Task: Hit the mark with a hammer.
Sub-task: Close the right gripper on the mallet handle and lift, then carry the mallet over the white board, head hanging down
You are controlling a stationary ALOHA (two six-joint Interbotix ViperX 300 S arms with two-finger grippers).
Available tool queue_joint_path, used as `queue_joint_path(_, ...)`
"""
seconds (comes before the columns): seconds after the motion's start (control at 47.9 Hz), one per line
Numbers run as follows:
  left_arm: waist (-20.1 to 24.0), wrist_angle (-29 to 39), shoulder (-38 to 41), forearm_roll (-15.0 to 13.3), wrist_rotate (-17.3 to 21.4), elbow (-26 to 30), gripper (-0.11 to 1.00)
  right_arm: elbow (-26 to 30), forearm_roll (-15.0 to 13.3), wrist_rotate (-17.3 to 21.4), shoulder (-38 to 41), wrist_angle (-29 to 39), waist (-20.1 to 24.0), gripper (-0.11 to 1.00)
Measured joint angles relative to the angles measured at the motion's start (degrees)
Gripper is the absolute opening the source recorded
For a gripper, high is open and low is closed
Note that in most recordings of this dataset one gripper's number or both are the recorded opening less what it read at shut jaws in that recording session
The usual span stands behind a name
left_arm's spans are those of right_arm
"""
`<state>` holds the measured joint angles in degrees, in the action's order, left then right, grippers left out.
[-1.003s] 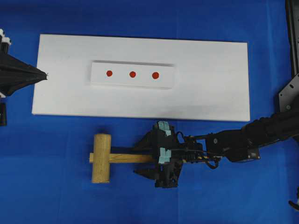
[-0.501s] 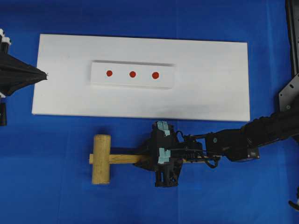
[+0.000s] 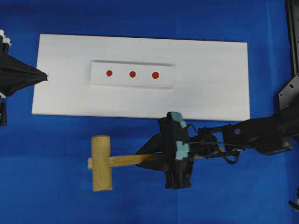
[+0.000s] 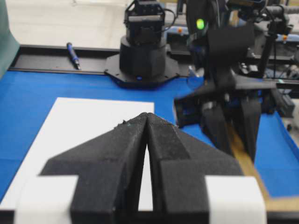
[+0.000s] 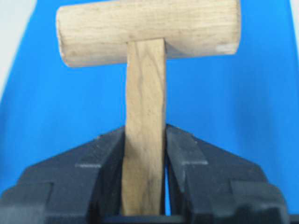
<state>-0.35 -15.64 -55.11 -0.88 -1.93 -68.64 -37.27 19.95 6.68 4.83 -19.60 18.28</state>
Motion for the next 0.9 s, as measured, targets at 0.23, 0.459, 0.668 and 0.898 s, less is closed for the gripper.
queue_joint_path(0.23, -0.26, 0.00, -0.18, 0.00, -1.49, 0.00, 0.00, 0.00, 0.00, -2.72, -7.03, 4.04, -0.53, 0.09)
queue_joint_path(0.459, -0.26, -0.09, -0.44, 0.09, -1.58, 0.00, 0.00, 0.00, -0.18, -3.16, -7.21, 4.57, -2.29, 0.09)
queue_joint_path(0.668, -0.26, 0.00, -0.44, 0.00, -1.58, 0.00, 0.00, 0.00, -0.44, -6.42, -7.21, 4.92, -7.56, 0.09)
queue_joint_path(0.898, -0.26, 0.00, -0.44, 0.09, -1.58, 0.00, 0.00, 0.00, -0.44, -13.36, -7.21, 6.77, -16.08, 0.09)
